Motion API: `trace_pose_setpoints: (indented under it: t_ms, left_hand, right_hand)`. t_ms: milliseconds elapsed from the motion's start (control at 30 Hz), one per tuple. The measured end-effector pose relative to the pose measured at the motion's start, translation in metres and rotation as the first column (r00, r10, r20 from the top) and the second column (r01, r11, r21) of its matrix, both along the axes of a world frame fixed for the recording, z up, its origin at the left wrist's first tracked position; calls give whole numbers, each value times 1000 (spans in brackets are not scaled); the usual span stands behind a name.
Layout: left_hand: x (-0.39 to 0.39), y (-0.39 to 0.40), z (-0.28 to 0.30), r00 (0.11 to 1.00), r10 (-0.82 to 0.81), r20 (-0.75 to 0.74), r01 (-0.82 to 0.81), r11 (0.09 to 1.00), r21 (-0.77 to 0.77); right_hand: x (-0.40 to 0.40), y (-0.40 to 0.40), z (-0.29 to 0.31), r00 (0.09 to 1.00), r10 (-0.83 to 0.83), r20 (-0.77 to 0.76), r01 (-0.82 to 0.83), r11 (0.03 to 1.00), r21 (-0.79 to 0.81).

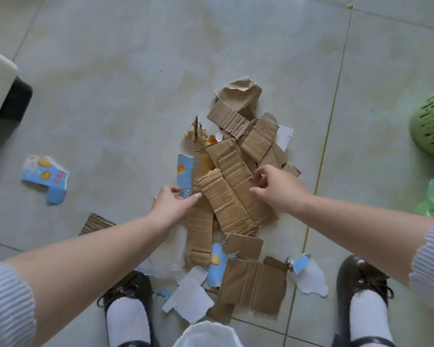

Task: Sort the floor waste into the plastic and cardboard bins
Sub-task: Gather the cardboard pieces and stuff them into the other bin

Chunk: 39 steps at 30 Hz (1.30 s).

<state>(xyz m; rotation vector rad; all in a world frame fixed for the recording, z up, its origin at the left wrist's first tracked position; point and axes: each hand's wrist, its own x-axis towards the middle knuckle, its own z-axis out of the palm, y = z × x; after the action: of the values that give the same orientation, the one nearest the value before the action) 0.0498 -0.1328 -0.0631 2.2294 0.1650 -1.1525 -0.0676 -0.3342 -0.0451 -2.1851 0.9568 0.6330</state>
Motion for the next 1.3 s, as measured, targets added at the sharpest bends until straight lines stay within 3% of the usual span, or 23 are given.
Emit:
trace_pose_setpoints:
  t_ms: [133,333,500,700,833,1067,1200,1300]
  left_hand:
    - [-7,-9,2,998,3,-64,-7,998,-64]
    - [-9,-12,6,998,-65,16,66,993,-99]
    - [-3,-4,11,996,-2,88,12,994,-113]
    - [22,-1,24,991,87,-103,-117,933,-341]
    - [42,9,23,974,130,-185,-187,924,-333]
    - [50,10,17,970,106,-218,-174,929,-325]
    - [50,4,19,968,89,-234,-178,902,-393]
    - [51,-3,21,961,110,-252,-212,882,-421]
  right_hand:
    - [4,11,-8,993,-118,24,116,990,79]
    - [1,17,-11,990,-126,64,114,981,157]
    - [1,-2,-4,940,-311,141,278,937,213]
    - [11,-19,10,838,-519,169,436,824,362]
    - [28,-6,4,918,-380,115,354,914,196]
    - [50,21,-2,916,-363,168,352,931,94]
    - [46,10,7,858,-422,292,356,900,252]
    - [42,-15,20,809,-511,290,374,829,416]
